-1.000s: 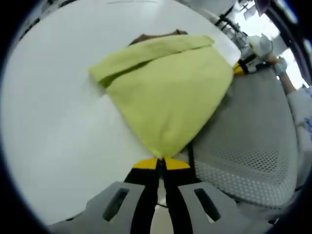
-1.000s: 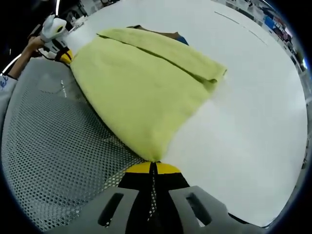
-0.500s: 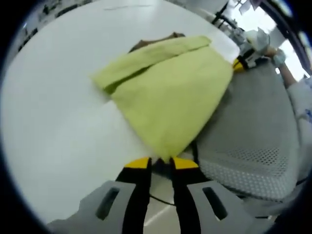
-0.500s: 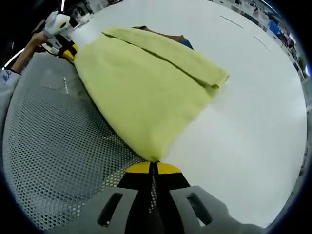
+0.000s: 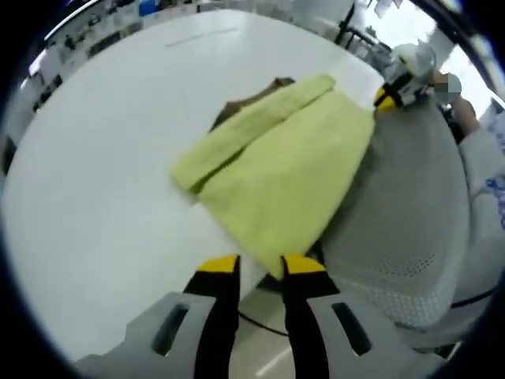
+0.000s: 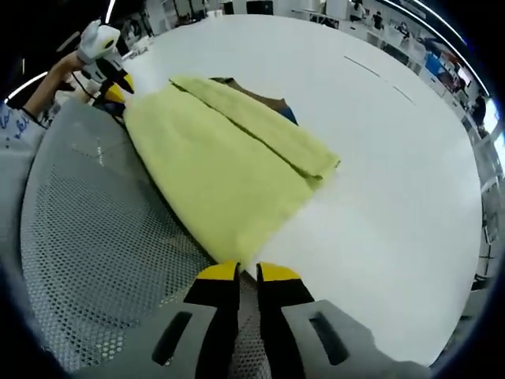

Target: Fold the garment on the visible template until the final outline fits inside the template.

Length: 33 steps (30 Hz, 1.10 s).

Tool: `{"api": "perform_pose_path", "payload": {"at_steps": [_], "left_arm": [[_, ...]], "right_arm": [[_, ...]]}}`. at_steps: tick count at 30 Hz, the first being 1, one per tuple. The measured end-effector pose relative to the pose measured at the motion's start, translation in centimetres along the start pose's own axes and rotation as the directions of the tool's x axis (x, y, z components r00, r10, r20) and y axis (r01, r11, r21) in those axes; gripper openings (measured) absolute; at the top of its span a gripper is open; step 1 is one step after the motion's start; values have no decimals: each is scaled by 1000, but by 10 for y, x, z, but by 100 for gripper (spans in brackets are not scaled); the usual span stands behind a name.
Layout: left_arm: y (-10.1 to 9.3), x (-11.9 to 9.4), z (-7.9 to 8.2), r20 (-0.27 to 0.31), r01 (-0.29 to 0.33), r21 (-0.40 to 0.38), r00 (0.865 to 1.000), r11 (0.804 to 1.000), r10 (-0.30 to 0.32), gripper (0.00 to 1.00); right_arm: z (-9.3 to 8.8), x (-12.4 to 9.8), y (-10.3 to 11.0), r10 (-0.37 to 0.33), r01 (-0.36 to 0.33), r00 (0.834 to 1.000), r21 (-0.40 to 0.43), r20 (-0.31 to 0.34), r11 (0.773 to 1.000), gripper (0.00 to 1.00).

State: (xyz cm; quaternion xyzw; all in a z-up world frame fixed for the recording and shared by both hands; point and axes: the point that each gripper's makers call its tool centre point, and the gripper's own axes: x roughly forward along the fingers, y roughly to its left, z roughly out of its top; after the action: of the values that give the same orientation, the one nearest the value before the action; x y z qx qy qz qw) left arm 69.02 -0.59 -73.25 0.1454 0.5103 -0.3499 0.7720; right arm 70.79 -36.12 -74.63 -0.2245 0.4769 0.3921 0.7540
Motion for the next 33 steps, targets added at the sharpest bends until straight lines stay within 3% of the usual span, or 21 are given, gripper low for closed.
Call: {"api": "perform_pose_path", "payload": {"at_steps": [9, 15, 18, 28, 33], "left_arm": [[1, -9, 11, 29, -5, 33, 1000, 999, 4, 23], [8, -12, 19, 78, -17, 16, 997, 1000, 15, 25], [18, -14, 26, 114, -62, 9, 992, 998, 60, 26], [22, -8, 36, 173, -30, -34, 984, 999, 35, 28], [37, -2, 38, 195, -65, -73, 978, 995, 78, 27]], "right_arm": [[23, -4, -2, -4, 7, 996, -33, 94, 999, 16], [29, -4, -10, -21, 25, 994, -30, 110, 999, 20], [33, -5, -14, -35, 38, 992, -25, 119, 999, 20], [40, 4, -27, -72, 76, 990, -31, 124, 997, 22], [46, 5, -33, -96, 100, 984, -19, 150, 995, 19]]}}
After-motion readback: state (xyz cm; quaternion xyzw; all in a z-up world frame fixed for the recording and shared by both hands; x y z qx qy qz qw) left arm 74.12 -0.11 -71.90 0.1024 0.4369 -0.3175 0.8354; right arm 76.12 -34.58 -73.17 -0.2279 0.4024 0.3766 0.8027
